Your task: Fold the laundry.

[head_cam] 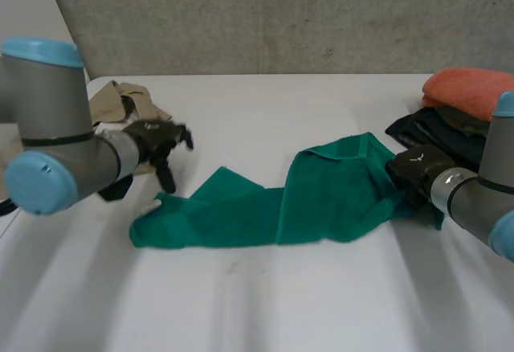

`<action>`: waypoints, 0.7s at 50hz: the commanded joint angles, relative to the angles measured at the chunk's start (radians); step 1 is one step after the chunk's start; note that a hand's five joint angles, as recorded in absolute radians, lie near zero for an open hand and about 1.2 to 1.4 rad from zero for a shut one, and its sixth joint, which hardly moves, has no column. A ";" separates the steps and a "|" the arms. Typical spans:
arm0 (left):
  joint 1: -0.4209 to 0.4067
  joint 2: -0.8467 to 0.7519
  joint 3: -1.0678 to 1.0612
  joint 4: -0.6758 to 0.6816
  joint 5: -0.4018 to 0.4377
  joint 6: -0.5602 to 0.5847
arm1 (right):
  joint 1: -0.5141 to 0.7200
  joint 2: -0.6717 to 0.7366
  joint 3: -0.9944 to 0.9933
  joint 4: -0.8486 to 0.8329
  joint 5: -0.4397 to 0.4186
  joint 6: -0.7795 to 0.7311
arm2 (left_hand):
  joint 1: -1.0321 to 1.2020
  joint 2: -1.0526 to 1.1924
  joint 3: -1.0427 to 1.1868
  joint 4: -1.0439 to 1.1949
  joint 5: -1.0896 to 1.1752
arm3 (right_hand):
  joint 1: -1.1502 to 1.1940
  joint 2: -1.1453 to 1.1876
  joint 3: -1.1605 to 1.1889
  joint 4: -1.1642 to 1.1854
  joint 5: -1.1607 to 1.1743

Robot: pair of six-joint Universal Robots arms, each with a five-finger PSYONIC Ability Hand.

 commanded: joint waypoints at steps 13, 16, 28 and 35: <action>-0.004 0.029 -0.264 0.173 -0.026 0.102 | 0.004 -0.017 0.076 -0.018 -0.008 -0.005 | 0.123 0.131 0.134 0.130 0.129 | 0.255 0.214 0.208 0.200 0.231; -0.012 0.027 -0.276 0.161 -0.026 0.102 | 0.002 -0.028 0.089 -0.030 -0.010 -0.006 | 0.137 0.146 0.148 0.144 0.144 | 0.255 0.214 0.208 0.200 0.231; -0.035 0.002 -0.274 0.165 -0.040 0.105 | 0.010 -0.037 0.109 -0.033 -0.018 -0.008 | 0.642 0.650 0.653 0.649 0.648 | 0.255 0.214 0.208 0.200 0.231; -0.035 0.038 -0.259 0.141 -0.058 0.104 | -0.002 -0.084 0.153 -0.009 -0.044 -0.008 | 0.997 1.006 1.008 1.004 1.004 | 0.255 0.214 0.208 0.200 0.231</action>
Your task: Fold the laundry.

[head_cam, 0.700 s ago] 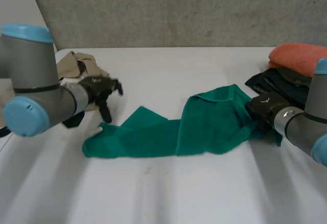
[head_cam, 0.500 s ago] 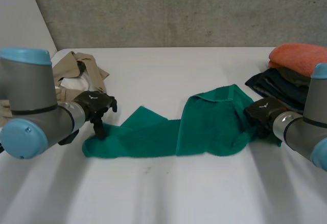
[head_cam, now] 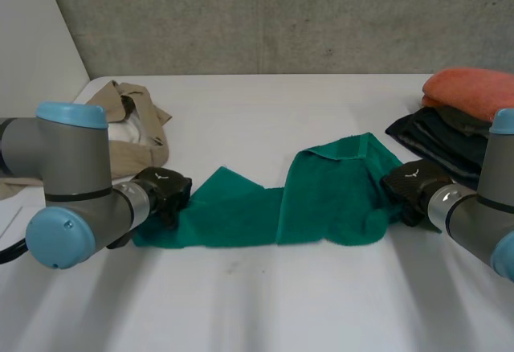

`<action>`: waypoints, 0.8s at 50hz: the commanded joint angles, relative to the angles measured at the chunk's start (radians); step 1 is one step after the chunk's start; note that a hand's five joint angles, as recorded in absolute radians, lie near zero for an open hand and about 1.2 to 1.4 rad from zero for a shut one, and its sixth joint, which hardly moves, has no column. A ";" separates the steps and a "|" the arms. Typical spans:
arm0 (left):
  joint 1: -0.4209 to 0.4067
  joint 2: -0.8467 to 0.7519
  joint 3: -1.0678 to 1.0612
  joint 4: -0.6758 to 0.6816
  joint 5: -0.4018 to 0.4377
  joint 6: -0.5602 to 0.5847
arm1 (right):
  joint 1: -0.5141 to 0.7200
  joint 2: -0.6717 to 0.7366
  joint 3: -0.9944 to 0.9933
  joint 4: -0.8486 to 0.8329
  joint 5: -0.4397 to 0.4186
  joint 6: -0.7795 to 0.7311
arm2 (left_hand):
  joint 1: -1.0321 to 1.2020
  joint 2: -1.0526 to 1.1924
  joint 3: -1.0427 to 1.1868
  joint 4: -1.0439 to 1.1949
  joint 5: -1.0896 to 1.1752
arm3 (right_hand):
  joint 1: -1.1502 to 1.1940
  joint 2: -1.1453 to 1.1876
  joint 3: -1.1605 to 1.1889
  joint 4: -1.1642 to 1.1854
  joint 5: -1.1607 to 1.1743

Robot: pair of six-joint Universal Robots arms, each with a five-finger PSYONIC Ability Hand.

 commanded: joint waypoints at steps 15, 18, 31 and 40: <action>-0.027 0.419 0.122 -0.119 0.020 -0.111 | -0.131 -0.391 0.029 0.133 -0.095 0.072 | 0.243 0.248 0.256 0.249 0.258 | 0.255 0.214 0.208 0.200 0.231; -0.030 0.409 0.173 -0.119 0.021 -0.115 | -0.112 -0.400 0.040 0.208 -0.121 0.073 | 0.243 0.248 0.256 0.249 0.258 | 0.255 0.214 0.208 0.200 0.231; -0.103 0.168 0.565 -0.203 -0.075 -0.121 | 0.308 -0.159 0.096 0.236 -0.101 0.171 | 0.243 0.248 0.256 0.249 0.258 | -0.717 -0.758 -0.764 -0.772 -0.741; -0.145 0.229 0.625 -0.272 -0.073 -0.116 | 0.147 -0.345 -0.031 0.156 0.005 0.357 | 0.243 0.248 0.256 0.249 0.258 | -0.849 -0.890 -0.896 -0.904 -0.873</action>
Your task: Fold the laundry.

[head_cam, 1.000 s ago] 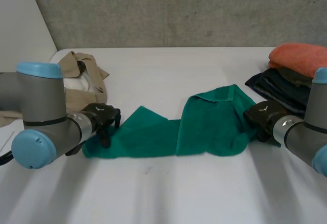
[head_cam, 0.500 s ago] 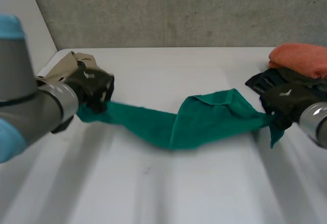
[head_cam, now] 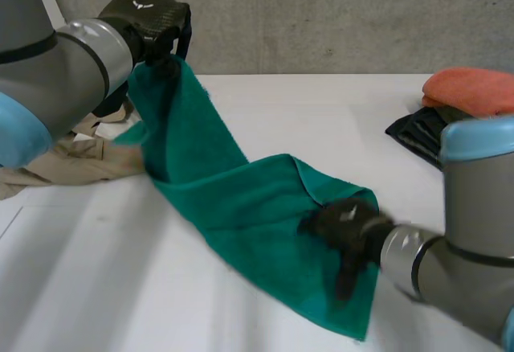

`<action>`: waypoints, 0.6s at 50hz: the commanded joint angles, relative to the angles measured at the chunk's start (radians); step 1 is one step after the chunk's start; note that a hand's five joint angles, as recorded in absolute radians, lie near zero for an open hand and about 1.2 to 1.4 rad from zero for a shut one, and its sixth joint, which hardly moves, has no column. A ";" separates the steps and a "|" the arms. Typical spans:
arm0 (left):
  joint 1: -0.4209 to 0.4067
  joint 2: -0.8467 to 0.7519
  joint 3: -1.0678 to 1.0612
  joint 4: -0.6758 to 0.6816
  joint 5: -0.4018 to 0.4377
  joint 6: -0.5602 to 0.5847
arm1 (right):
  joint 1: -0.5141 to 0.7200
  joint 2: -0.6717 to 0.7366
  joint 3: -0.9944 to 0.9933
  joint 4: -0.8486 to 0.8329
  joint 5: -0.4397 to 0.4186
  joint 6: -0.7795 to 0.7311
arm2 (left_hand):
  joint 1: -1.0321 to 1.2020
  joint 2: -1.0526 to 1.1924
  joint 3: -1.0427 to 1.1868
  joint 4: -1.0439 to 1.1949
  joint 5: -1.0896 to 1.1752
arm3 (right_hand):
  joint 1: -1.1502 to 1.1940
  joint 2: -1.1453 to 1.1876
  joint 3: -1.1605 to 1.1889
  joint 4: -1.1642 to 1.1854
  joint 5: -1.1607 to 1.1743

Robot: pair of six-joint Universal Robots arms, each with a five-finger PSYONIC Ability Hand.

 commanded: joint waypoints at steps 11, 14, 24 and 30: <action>-0.068 0.204 -0.077 -0.034 0.057 0.031 | -0.136 0.121 -0.414 0.009 -0.007 0.150 | 0.238 0.201 0.210 0.204 0.237 | -0.150 -0.162 -0.132 -0.137 -0.111; -0.077 0.225 -0.099 -0.029 0.054 0.037 | -0.099 0.237 -0.509 0.007 0.018 0.156 | 0.238 0.201 0.210 0.204 0.237 | -0.150 -0.162 -0.132 -0.137 -0.111; -0.076 0.238 -0.114 -0.023 0.047 0.036 | -0.002 0.492 -0.683 0.000 0.010 0.231 | 0.238 0.201 0.210 0.204 0.237 | 0.142 0.131 0.161 0.155 0.182; -0.061 0.222 -0.111 -0.020 0.046 0.033 | -0.001 0.551 -0.745 -0.065 0.027 0.265 | 0.238 0.201 0.210 0.204 0.237 | 1.038 1.026 1.056 1.051 1.077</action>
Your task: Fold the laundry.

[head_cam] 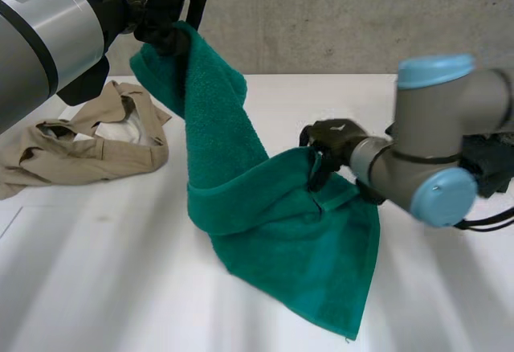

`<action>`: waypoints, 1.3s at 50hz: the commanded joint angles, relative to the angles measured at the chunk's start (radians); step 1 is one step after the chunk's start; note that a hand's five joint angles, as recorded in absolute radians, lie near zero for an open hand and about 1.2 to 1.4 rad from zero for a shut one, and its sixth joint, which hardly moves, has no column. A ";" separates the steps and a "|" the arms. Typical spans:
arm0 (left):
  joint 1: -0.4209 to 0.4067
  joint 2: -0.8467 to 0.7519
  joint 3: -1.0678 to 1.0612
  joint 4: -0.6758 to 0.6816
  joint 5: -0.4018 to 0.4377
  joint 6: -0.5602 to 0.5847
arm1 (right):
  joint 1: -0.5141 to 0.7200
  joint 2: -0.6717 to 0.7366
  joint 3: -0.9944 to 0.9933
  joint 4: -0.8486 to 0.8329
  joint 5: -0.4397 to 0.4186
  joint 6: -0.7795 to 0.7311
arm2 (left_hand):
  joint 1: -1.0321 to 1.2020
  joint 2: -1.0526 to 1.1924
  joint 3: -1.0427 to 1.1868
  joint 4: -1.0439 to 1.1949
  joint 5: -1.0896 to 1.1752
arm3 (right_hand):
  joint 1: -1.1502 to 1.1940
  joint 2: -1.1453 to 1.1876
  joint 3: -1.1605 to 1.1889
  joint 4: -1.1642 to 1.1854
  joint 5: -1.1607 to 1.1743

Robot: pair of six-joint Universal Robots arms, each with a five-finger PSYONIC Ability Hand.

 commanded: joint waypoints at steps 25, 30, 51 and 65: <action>0.086 -0.226 0.370 0.089 -0.097 -0.067 | -0.135 -0.499 0.219 0.022 -0.107 -0.254 | 0.238 0.201 0.210 0.204 0.237 | 0.691 0.692 0.699 0.703 0.715; 0.072 -0.254 0.398 0.103 -0.095 -0.078 | -0.082 -0.610 0.511 0.069 -0.215 -0.326 | 0.238 0.201 0.210 0.204 0.237 | 0.691 0.692 0.699 0.703 0.715; 0.055 -0.191 0.249 0.128 -0.044 -0.078 | 0.060 -0.548 0.607 -0.088 0.043 -0.095 | 0.238 0.201 0.210 0.204 0.237 | -0.470 -0.468 -0.462 -0.457 -0.446; 0.040 0.008 0.082 0.129 0.069 -0.116 | -0.151 -0.399 0.360 -0.029 -0.127 0.016 | 0.238 0.201 0.210 0.204 0.237 | -0.531 -0.530 -0.523 -0.518 -0.507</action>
